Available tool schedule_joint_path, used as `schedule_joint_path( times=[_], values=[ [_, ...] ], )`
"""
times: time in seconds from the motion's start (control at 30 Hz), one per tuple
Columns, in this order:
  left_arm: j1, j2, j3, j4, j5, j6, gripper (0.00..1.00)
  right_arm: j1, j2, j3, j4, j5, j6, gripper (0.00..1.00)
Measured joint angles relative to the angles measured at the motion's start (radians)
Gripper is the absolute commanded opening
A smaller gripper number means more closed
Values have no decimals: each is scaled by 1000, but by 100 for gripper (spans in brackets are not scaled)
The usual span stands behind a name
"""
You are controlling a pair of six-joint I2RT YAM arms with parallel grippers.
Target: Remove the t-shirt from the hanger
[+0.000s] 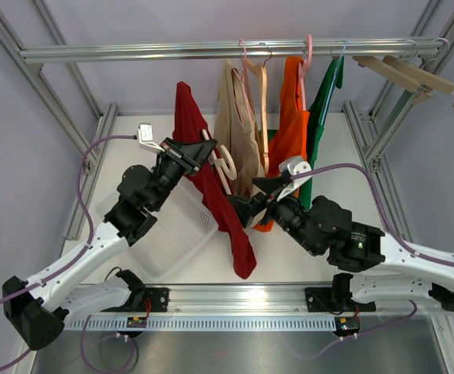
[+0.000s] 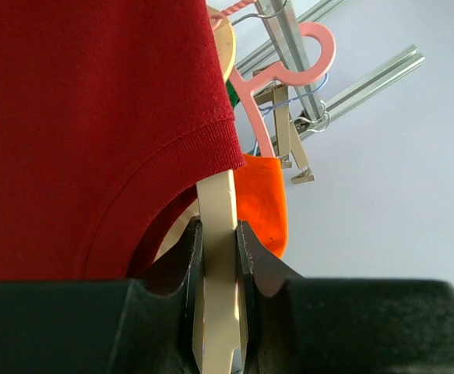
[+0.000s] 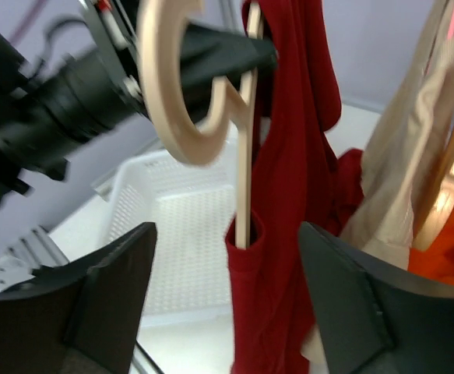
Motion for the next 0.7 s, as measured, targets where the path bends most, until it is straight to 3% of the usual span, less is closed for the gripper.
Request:
schedule_joint_path(
  times=[0.13, 0.17, 0.2, 0.47, 0.53, 0.7],
  values=[
    [0, 0, 0, -8, 14, -2, 0, 0, 3, 69, -13, -23, -8, 89],
    [0, -1, 0, -7, 19, -4, 0, 0, 13, 85, -19, -20, -16, 87],
    [0, -3, 0, -8, 28, -8, 0, 0, 30, 104, -20, -15, -24, 77],
    [0, -18, 0, -12, 80, -29, 0, 0, 185, 218, -26, 55, -91, 68],
    [0, -19, 0, -15, 91, -35, 0, 0, 220, 240, -27, 78, -105, 57],
    [0, -22, 0, -37, 101, -37, 0, 0, 265, 264, -26, 137, -149, 41]
  ],
)
